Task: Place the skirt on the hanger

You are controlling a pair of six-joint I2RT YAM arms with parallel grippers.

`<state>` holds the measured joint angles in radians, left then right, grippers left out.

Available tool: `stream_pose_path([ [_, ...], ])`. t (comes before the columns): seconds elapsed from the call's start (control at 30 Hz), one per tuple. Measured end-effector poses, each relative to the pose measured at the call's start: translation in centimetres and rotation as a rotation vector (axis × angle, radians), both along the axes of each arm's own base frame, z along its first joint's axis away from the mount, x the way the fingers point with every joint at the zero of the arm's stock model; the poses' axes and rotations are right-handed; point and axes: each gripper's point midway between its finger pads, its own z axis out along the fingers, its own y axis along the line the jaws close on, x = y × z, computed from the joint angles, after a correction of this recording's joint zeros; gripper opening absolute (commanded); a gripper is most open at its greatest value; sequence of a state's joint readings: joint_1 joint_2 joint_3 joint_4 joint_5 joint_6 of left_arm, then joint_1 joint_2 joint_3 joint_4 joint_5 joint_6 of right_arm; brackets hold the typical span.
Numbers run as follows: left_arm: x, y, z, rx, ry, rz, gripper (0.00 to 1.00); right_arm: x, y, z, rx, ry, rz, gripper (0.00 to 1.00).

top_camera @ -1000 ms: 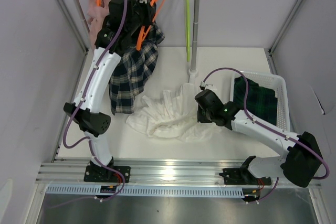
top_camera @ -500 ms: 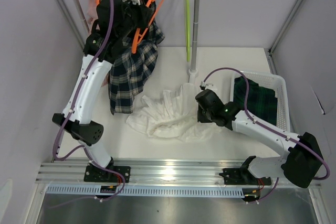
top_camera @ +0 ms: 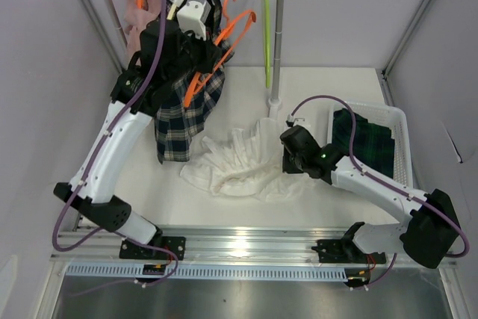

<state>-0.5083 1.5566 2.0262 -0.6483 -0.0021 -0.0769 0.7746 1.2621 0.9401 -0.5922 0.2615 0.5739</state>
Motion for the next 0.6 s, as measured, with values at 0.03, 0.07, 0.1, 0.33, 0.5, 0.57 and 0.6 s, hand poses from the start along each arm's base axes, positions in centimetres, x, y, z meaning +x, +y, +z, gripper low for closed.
stream_pose_path([
  [0.03,-0.9,0.0,-0.1,0.003,0.001,-0.004,0.00,0.1,-0.1,0.0,-0.001,0.000,-0.001,0.00],
  [0.07,-1.7,0.2,-0.1,0.007,0.004,-0.005,0.00,0.1,-0.1,0.0,-0.003,-0.001,0.000,0.00],
  [0.1,-2.4,0.3,-0.1,0.008,0.002,-0.006,0.00,0.2,-0.2,0.0,-0.004,-0.001,-0.001,0.00],
  [0.33,-6.4,2.3,-2.4,0.045,0.033,0.032,0.00,0.2,-0.3,-0.4,-0.015,0.008,0.008,0.00],
  [0.5,-8.9,3.7,-7.6,0.101,0.137,0.040,0.00,0.4,-0.1,-0.6,-0.027,0.015,0.013,0.00],
  [0.57,-10.6,4.0,-9.2,0.108,0.176,0.017,0.00,0.6,0.1,-0.4,-0.027,0.015,0.014,0.00],
  [0.6,-11.5,4.1,-9.8,0.107,0.189,-0.001,0.00,0.6,0.1,-0.3,-0.028,0.015,0.014,0.00],
])
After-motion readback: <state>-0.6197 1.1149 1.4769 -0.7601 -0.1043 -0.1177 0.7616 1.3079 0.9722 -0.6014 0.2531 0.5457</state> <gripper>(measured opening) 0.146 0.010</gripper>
